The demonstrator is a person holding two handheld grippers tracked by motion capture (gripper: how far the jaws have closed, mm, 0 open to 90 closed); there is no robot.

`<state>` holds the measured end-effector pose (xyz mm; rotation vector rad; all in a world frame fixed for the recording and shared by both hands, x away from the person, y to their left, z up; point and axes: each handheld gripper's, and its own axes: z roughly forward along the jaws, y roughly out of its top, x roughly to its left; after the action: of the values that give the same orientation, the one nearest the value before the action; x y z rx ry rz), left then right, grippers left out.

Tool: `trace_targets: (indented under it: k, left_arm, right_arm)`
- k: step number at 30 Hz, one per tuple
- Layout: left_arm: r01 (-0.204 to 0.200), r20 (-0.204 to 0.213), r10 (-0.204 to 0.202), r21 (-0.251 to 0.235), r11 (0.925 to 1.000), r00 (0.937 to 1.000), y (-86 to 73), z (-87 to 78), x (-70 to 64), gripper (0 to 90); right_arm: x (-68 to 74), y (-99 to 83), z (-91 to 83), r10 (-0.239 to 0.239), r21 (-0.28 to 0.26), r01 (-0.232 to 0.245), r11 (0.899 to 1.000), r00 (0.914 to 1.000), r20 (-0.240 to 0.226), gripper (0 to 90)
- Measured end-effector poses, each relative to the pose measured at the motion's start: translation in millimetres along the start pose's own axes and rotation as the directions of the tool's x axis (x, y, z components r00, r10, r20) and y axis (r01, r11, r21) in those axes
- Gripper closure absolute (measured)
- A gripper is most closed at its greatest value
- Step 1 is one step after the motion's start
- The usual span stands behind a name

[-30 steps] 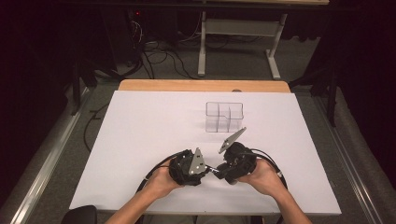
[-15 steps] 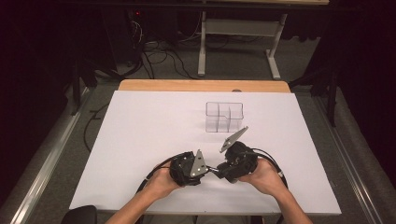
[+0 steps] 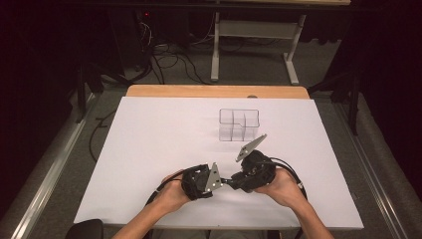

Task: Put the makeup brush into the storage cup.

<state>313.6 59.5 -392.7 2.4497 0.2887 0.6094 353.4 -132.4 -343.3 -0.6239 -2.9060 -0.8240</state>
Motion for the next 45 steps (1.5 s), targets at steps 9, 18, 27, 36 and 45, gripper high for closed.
trace_targets:
  k: [9,18,27,36,45]
  left_arm:
    - [-0.038,0.082,0.036,0.019,0.9991,0.9959,5.4,-0.4,-4.8,74.1]
    - [-0.002,0.122,-0.003,0.042,0.9991,0.9925,4.1,1.1,-0.3,74.1]
    - [0.051,0.130,-0.057,0.051,0.9974,0.9899,1.1,0.8,4.9,74.1]
    - [0.114,0.129,-0.119,0.043,0.9925,0.9845,-4.2,-3.9,12.7,74.1]
    - [0.180,0.123,-0.181,0.023,0.9834,0.9757,-12.3,-10.6,24.0,74.1]
  right_arm:
    - [-3.9,-0.5,-3.5,0.012,-0.048,-0.010,0.999,0.9991,0.042,57.5]
    - [-10.1,-3.4,-9.7,0.060,-0.137,-0.049,0.989,0.9950,0.080,42.2]
    - [-7.2,-6.7,-23.8,0.092,-0.247,-0.058,0.967,0.9874,0.129,42.7]
    - [-6.7,-11.1,-35.9,0.093,-0.324,-0.033,0.945,0.9803,0.174,41.9]
    - [-7.0,-16.3,-45.6,0.119,-0.384,-0.036,0.923,0.9736,0.195,38.8]
